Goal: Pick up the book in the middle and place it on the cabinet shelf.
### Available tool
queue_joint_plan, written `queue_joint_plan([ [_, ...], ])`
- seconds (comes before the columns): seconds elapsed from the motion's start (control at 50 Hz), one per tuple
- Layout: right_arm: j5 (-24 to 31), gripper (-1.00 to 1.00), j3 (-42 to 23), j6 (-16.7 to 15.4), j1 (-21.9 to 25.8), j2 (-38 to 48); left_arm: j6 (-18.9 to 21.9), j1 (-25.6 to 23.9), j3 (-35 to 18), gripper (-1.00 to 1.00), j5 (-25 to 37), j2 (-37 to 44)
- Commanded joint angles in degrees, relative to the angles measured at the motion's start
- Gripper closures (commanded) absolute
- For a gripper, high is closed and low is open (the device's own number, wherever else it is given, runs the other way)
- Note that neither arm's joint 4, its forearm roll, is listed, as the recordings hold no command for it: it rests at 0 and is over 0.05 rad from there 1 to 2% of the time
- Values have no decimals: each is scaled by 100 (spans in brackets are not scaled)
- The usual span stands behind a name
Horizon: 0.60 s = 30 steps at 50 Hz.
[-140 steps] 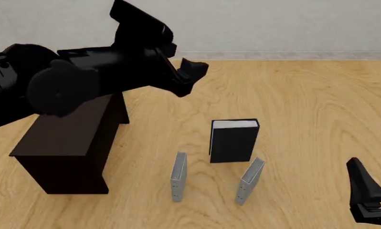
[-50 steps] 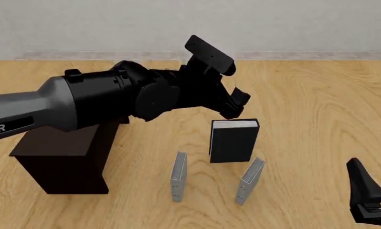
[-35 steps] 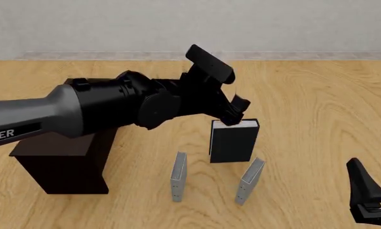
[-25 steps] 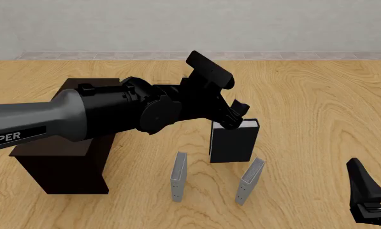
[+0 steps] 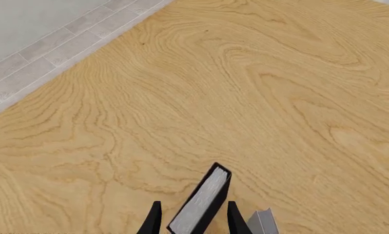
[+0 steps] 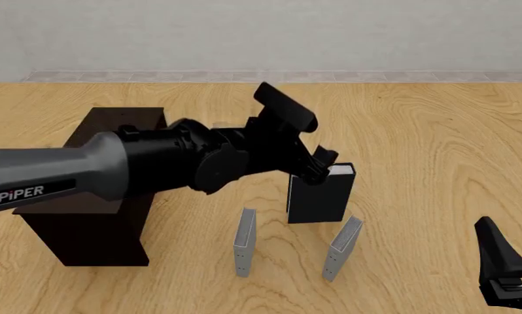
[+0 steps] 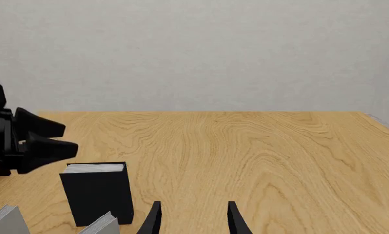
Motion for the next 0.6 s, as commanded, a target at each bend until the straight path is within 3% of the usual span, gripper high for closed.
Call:
queue_joint_plan([
  [0.02, 1, -100, 0, 0, -1, -2, -46, 4, 106, -100, -141, 51],
  [0.6, 1, -100, 0, -1, -1, -1, -90, 111, 116, -100, -330, 264],
])
